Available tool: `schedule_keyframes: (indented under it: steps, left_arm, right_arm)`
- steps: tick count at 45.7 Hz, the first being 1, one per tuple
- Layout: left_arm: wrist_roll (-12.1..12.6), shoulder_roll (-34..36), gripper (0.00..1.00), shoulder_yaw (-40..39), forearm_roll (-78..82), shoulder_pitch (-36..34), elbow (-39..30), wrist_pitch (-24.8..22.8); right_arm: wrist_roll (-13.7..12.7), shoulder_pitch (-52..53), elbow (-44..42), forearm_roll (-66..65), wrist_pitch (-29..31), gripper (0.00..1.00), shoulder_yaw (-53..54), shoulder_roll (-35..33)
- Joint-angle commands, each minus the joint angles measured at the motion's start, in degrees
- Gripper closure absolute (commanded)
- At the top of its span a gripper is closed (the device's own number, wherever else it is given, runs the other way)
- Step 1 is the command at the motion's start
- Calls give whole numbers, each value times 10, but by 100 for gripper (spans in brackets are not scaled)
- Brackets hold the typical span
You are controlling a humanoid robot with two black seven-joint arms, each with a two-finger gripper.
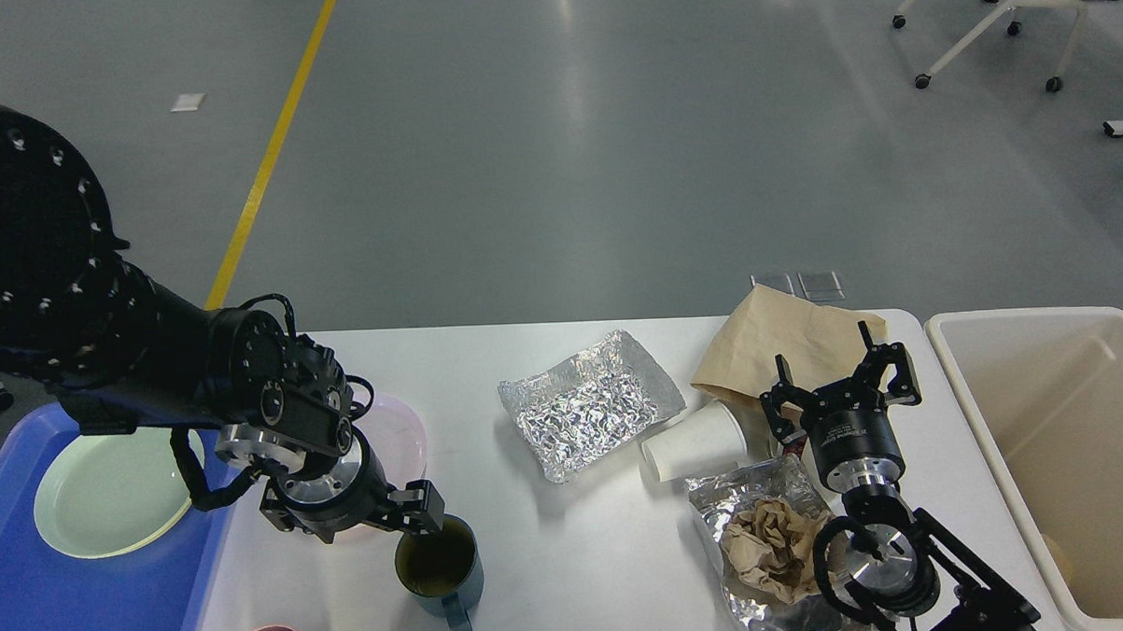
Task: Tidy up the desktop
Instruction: 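Reach the left gripper down toward the dark green mug, then grasp the dark green mug with the left gripper and lift it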
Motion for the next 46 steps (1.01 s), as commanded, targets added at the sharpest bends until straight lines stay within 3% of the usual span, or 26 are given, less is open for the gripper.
schedule_keyframes:
  steps: [1, 6, 20, 23, 28, 33, 39, 46]
  left_arm:
    - [1, -22, 6, -7, 2, 70, 53, 21]
    - [1, -40, 6, -17, -1, 119, 104, 22]
    - [1, -57, 11, -23, 1, 166, 154, 27]
    - [1, -55, 19, -23, 0, 164, 154, 26]
    - [5, -53, 40, -20, -2, 162, 154, 21]
    - [8, -50, 54, -19, -3, 162, 154, 16]
    - [8, -50, 61, -20, -4, 165, 154, 14]
    - [8, -47, 78, -19, -7, 165, 154, 6]
  right_arm:
    - [-1, 0, 0, 0, 0, 0, 0, 0]
    - [0, 0, 0, 0, 0, 0, 0, 0]
    - [0, 0, 0, 0, 0, 0, 0, 0]
    - [-1, 0, 0, 0, 0, 0, 0, 0]
    - [0, 0, 0, 0, 0, 0, 0, 0]
    - [0, 0, 0, 0, 0, 0, 0, 0]
    - [0, 0, 0, 0, 0, 0, 0, 0]
    - [0, 0, 0, 0, 0, 0, 0, 0]
